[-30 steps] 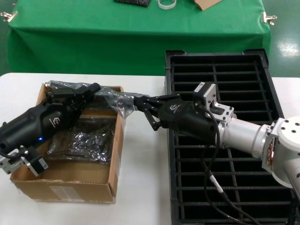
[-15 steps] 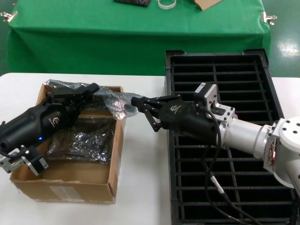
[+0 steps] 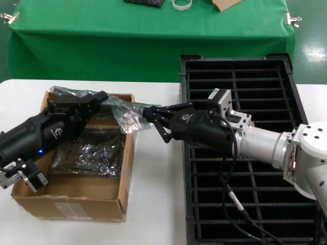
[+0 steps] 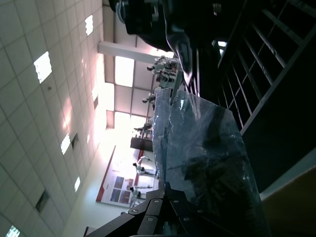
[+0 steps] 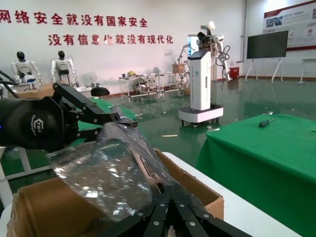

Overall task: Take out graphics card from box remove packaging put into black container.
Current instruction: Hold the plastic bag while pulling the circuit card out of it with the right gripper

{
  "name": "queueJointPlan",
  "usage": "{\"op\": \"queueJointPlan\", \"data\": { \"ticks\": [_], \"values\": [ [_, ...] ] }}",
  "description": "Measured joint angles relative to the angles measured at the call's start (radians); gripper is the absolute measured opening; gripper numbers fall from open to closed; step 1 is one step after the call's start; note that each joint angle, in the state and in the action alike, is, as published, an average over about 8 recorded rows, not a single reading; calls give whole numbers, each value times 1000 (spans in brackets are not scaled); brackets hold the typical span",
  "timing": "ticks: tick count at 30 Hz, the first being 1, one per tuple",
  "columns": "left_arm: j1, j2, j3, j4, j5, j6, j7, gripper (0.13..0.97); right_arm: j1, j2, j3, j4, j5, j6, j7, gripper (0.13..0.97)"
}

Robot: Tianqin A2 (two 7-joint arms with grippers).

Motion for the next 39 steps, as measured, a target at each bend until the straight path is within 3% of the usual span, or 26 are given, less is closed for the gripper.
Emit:
{"op": "queueJointPlan", "data": {
  "ticks": [10, 18, 31, 35, 39],
  "values": [
    [-12, 8, 0, 33, 32, -38, -15, 139, 34, -21, 16, -78, 8, -26, -45, 132],
    [-14, 20, -1, 21, 10, -21, -14, 139, 45, -26, 22, -109, 8, -46, -63, 132],
    [-31, 71, 0, 88, -8, -11, 7, 139, 48, -21, 12, -104, -7, -74, -51, 162],
    [-26, 65, 0, 72, -6, -2, 8, 139, 44, -18, 9, -94, -11, -79, -45, 173],
    [-10, 33, 0, 7, -5, 21, 1, 139, 42, -16, 8, -87, -13, -81, -42, 199]
  ]
}}
